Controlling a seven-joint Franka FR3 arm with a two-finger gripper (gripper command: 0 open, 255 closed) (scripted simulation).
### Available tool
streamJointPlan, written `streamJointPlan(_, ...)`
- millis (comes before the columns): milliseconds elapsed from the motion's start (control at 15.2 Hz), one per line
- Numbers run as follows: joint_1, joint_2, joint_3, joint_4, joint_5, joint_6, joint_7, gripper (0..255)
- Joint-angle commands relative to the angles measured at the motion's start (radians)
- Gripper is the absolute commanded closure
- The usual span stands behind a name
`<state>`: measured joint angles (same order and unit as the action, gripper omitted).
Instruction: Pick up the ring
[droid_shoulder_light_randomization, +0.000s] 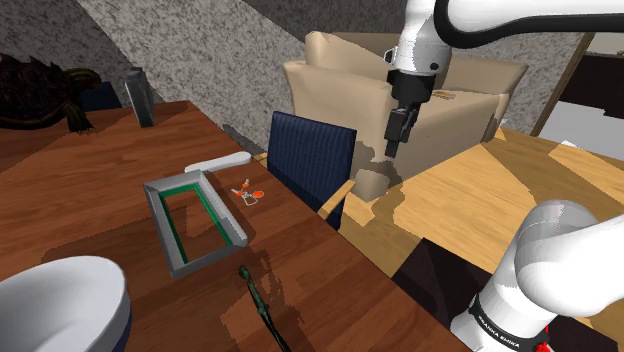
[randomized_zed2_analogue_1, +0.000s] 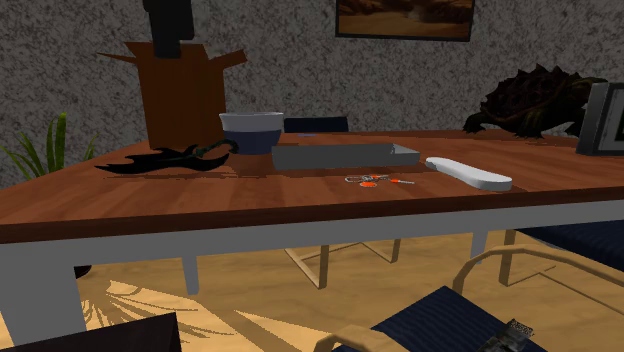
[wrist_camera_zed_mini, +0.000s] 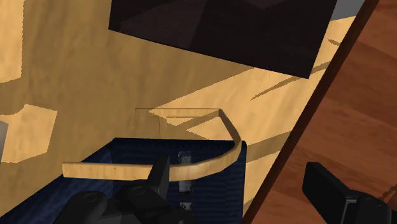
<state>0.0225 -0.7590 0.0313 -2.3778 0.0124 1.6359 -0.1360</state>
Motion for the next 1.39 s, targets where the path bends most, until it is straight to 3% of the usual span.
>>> streamJointPlan(0,0.0,0.0,0.0,0.0,0.0,0.0,0.0,0)
streamJointPlan(660,0.025,0.369,0.11,0.174,0.024,0.172,0.12,0)
streamJointPlan(1320,0.052,0.765,0.191,0.475,-0.036,0.235,0.25,0)
